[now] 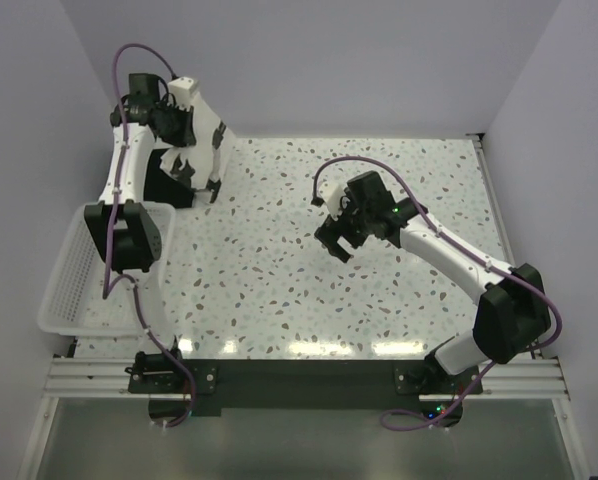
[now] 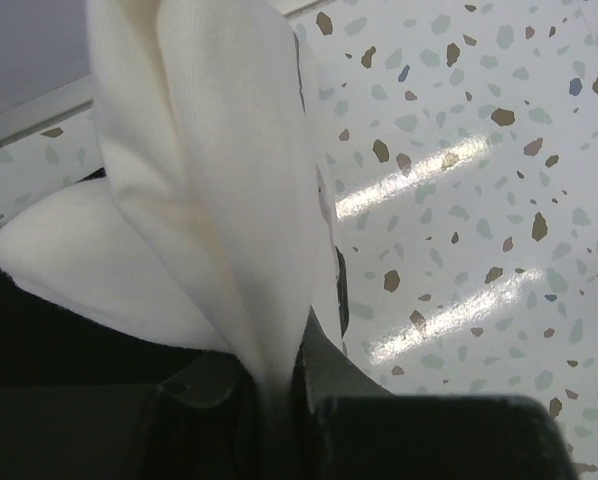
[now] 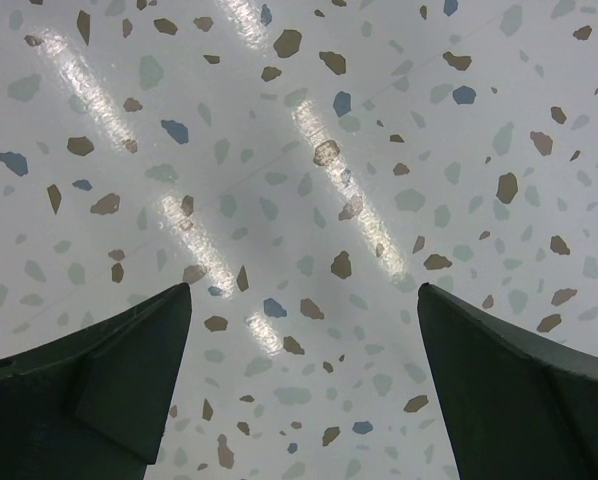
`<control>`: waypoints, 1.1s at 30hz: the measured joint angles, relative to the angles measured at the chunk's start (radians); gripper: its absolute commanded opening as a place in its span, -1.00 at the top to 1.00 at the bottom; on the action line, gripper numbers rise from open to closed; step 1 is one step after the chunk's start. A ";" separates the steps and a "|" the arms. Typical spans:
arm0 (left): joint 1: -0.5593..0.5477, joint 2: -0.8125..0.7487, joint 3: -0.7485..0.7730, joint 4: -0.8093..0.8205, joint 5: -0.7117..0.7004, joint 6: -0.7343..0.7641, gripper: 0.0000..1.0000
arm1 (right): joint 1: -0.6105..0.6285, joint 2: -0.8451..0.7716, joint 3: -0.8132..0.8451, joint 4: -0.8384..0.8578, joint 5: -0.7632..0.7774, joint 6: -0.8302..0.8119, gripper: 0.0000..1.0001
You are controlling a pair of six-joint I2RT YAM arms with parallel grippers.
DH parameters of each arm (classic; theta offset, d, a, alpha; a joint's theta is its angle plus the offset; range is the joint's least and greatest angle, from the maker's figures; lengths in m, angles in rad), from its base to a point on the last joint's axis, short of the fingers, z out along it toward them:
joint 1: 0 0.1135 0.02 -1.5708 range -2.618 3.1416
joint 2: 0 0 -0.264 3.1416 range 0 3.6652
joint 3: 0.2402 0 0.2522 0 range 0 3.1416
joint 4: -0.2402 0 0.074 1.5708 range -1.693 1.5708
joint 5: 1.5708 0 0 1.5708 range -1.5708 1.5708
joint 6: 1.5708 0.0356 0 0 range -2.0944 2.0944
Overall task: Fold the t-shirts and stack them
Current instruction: Neatly place the folded tshirt to the corner
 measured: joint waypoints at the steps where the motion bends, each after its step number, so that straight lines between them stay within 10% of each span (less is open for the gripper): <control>1: 0.002 -0.002 0.000 0.000 0.003 0.001 1.00 | 0.000 0.000 -0.002 0.000 0.000 0.000 -0.97; 33: 0.120 -0.034 0.015 -0.058 0.037 0.091 1.00 | 0.000 0.045 0.005 0.001 0.000 0.003 -0.97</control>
